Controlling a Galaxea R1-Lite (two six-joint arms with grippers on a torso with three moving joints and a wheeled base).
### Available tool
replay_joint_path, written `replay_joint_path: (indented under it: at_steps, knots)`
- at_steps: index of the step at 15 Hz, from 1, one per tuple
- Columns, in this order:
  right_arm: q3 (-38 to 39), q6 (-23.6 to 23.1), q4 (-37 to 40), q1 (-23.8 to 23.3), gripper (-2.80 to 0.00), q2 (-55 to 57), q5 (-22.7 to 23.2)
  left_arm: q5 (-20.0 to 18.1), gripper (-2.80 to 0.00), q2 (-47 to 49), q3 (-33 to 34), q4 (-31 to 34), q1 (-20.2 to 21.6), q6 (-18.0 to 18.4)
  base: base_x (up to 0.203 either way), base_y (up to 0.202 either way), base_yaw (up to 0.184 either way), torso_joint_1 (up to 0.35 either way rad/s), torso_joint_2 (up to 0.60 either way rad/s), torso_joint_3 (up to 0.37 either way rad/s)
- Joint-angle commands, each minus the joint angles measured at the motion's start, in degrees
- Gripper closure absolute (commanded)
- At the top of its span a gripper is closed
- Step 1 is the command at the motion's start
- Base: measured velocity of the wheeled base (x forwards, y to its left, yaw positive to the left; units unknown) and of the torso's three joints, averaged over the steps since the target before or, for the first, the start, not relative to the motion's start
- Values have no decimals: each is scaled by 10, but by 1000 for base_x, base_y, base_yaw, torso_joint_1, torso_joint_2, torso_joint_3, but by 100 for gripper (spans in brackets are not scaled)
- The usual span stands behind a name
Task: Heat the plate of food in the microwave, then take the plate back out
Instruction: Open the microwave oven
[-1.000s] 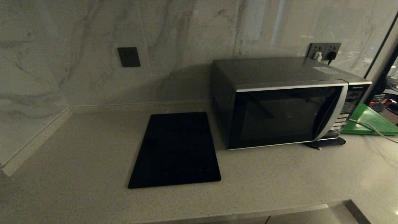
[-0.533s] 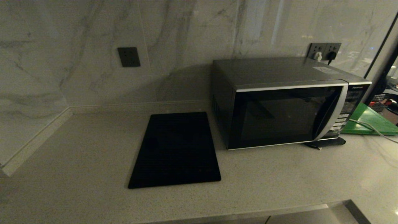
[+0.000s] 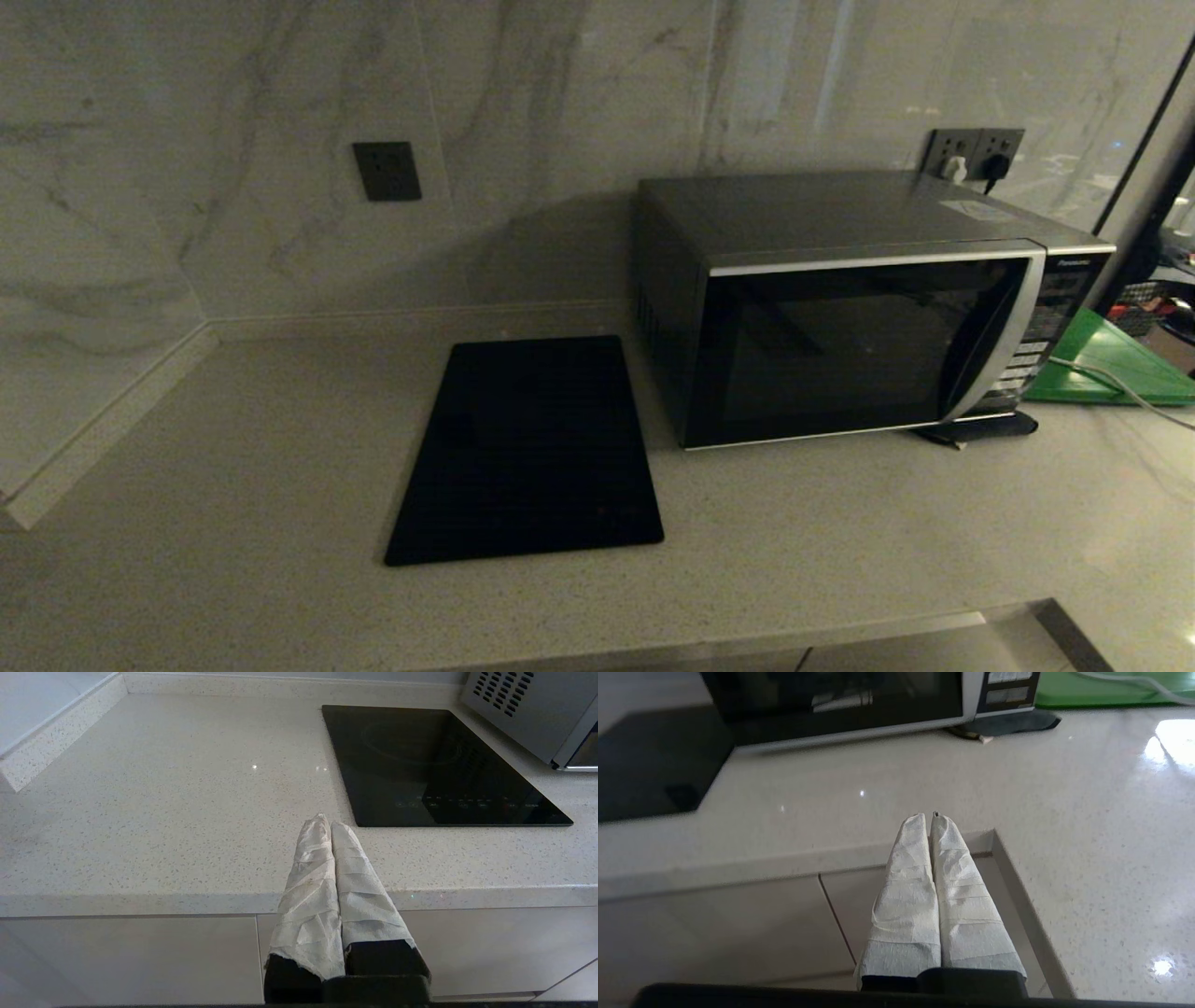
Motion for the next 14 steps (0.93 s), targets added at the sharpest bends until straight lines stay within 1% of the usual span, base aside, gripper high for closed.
replay_joint_path:
  at_steps: [1, 3, 5, 7, 8, 11, 13, 14]
  knots:
    - [-34, 2, -3, 0, 0, 0, 1, 0, 0, 0, 0, 0, 0, 0, 0, 0, 0, 0, 0, 0]
    - [-102, 3, 18, 0, 0, 8, 6, 0, 0, 1, 0, 0, 0, 0, 0, 0, 0, 0, 0, 0]
    - [-197, 5, 55, 0, 0, 44, 6, 0, 0, 1, 0, 0, 0, 0, 0, 0, 0, 0, 0, 0]
    - [-308, 5, 96, -2, 0, 139, -3, 0, 0, 1, 0, 0, 0, 0, 0, 0, 0, 0, 0, 0]
    - [-357, 5, 108, -3, 0, 192, -16, 0, 0, 1, 0, 0, 0, 0, 0, 0, 0, 0, 0, 0]
    - [-511, 1, 128, -5, 0, 359, -91, 0, 0, 1, 0, 0, 0, 0, 0, 0, 0, 0, 0, 0]
    - [-603, -5, 136, -6, 0, 453, -168, 0, 0, 1, 0, 0, 0, 0, 0, 0, 0, 0, 0, 0]
    - [-638, -27, 138, -6, 0, 485, -212, 0, 0, 1, 0, 0, 0, 0, 0, 0, 0, 0, 0, 0]
